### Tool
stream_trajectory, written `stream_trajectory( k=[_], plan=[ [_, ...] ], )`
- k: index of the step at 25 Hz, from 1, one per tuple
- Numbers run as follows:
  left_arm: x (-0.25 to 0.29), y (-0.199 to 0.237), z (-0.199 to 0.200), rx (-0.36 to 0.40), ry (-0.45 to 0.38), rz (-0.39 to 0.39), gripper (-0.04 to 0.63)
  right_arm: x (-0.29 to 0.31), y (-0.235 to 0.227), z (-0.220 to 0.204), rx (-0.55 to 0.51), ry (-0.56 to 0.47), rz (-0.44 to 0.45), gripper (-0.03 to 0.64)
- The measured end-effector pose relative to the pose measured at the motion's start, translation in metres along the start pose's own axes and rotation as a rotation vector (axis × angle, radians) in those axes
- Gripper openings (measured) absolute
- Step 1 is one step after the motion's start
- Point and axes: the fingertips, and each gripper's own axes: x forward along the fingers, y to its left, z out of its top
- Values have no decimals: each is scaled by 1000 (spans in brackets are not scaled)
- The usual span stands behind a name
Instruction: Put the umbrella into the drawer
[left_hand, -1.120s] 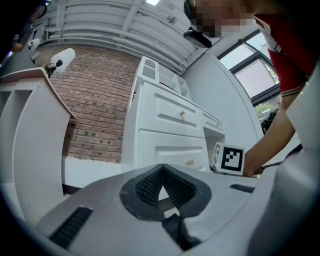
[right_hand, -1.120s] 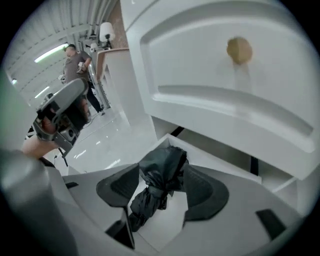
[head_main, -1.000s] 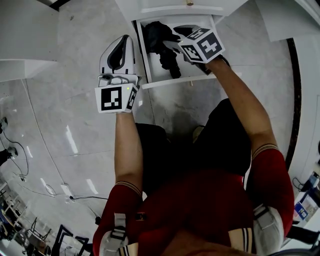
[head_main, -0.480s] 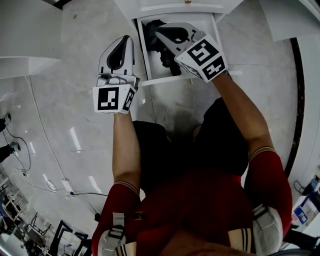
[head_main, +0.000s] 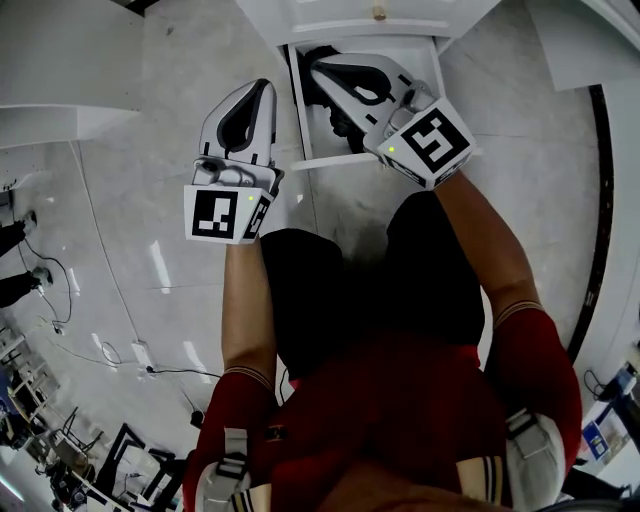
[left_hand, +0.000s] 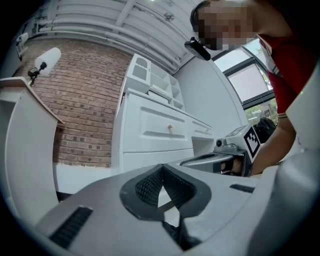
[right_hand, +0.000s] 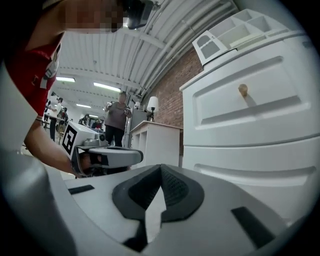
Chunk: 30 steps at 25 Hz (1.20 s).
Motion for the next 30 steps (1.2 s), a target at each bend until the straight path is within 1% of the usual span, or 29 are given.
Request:
stream_trajectory(
  k=[3,9,12,14,23,26,30],
  plan=[
    [-4,-6,22,4,3,-13,6,-8,3,25,16,-33,9,-2],
    [-16,-16,82,-17,14,-17,6,-30,8,85,31,-40,-1,-2],
    [-25,-25,119,-15,25,-17,6,-43,15,128,30,-62,-5,0],
    [-32,-31,143,-19,32,-13,6,-53,21,153,32,-59,-6,0],
    [-56,-55,259,-22,28,-21,6,-93,40,259,95,-49,-37,0],
    [-67,-65,304,-30,52,-23,6,-108,53,301,96,-36,-42,0],
    [-79,-75,353,-30,76,-31,6,-123,67,356,100,-34,-47,0]
  ],
)
